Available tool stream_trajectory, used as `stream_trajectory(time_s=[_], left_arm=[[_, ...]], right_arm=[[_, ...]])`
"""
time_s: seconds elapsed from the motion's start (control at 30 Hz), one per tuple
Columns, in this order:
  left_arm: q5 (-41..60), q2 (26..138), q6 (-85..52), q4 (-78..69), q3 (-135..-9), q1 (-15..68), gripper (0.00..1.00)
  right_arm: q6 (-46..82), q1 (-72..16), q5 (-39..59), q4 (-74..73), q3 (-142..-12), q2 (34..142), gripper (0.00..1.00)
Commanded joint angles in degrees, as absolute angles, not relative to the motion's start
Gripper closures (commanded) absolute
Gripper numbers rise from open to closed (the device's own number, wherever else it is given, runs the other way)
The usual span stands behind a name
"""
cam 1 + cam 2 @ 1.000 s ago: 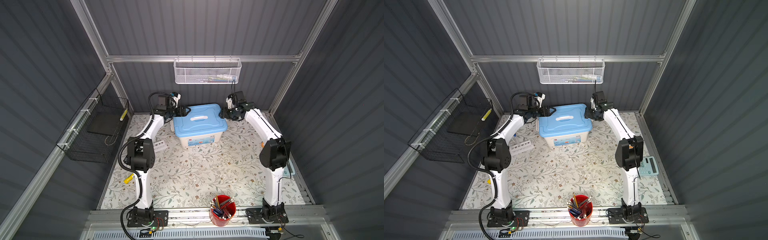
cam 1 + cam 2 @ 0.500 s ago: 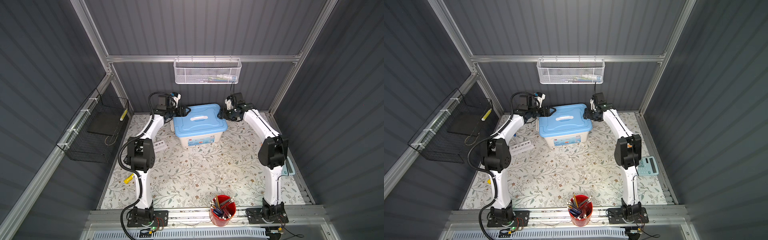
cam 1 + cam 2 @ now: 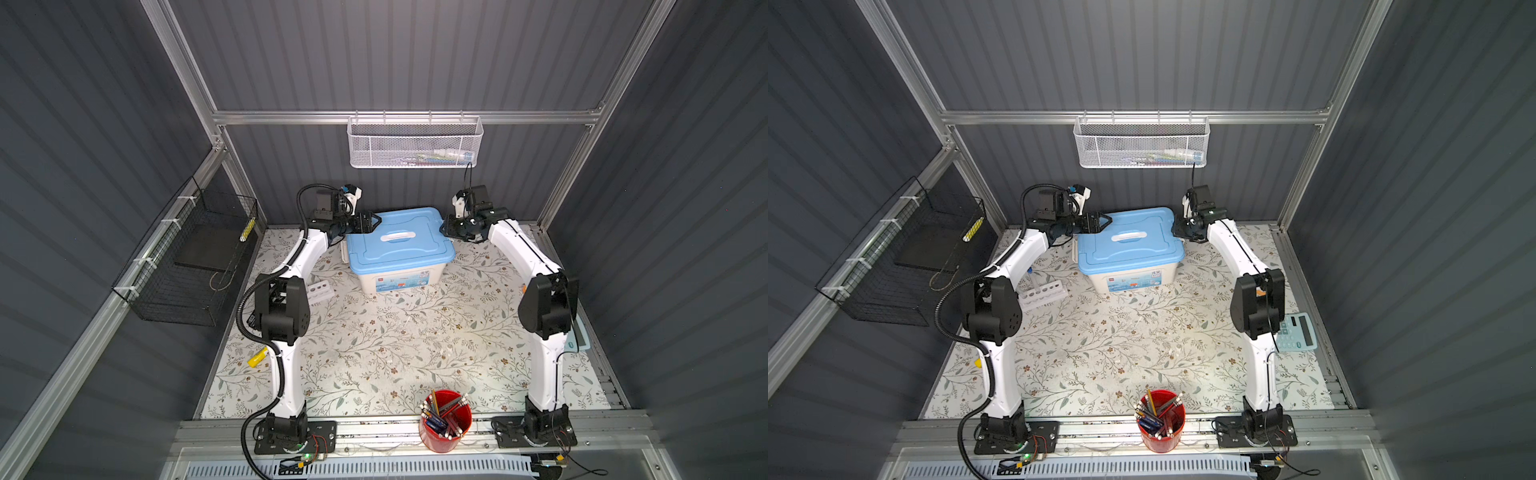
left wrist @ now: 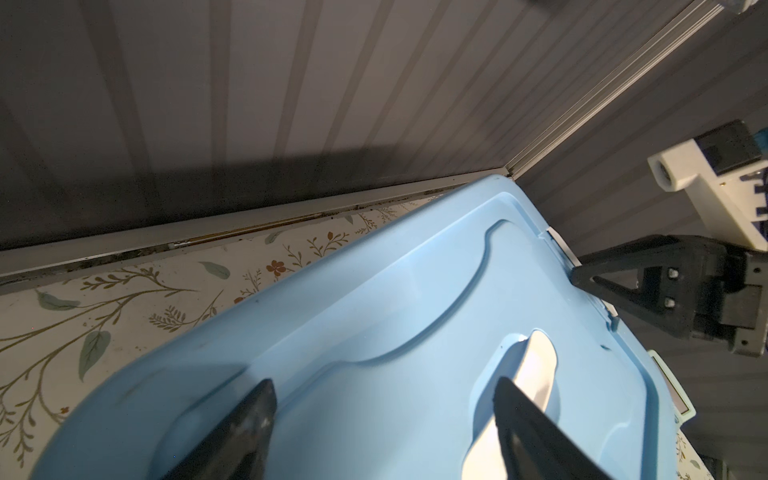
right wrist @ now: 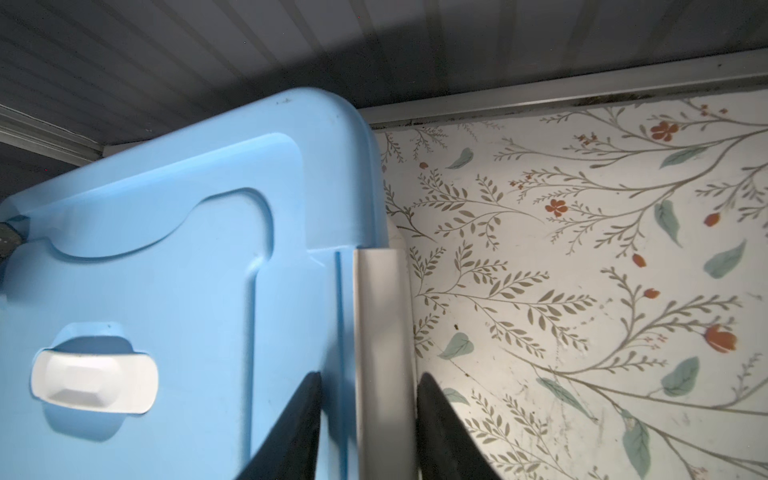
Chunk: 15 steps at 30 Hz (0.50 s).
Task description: Organize the chemistry lab equipment
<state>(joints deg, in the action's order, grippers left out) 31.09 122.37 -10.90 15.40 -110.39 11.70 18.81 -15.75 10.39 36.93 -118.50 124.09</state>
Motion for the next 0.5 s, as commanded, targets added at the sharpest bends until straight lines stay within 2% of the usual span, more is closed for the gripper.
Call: stream_trajectory(time_s=[0.0, 0.17, 0.33, 0.4, 0.47], left_arm=[[33.04, 121.84, -10.87, 20.31, -110.04, 12.83, 0.18], [33.31, 121.9, -10.59, 20.2, -109.86, 12.83, 0.18], [33.31, 121.74, -10.37, 20.08, -109.69, 12.83, 0.18], [33.06, 121.43, -10.32, 20.17, -109.97, 12.76, 0.18], [32.98, 120.19, -10.35, 20.47, -110.63, 12.34, 0.17]], right_arm=[[17.25, -17.35, 6.01, 42.55, -117.56, 125.09, 0.64], [16.69, -18.36, 2.09, 44.87, -119.32, 126.51, 0.7], [16.03, -19.33, -1.48, 46.92, -120.69, 127.55, 0.72], [16.08, -19.51, -2.34, 47.31, -121.11, 127.39, 0.7], [15.92, -19.51, -2.97, 47.25, -121.52, 126.6, 0.63]])
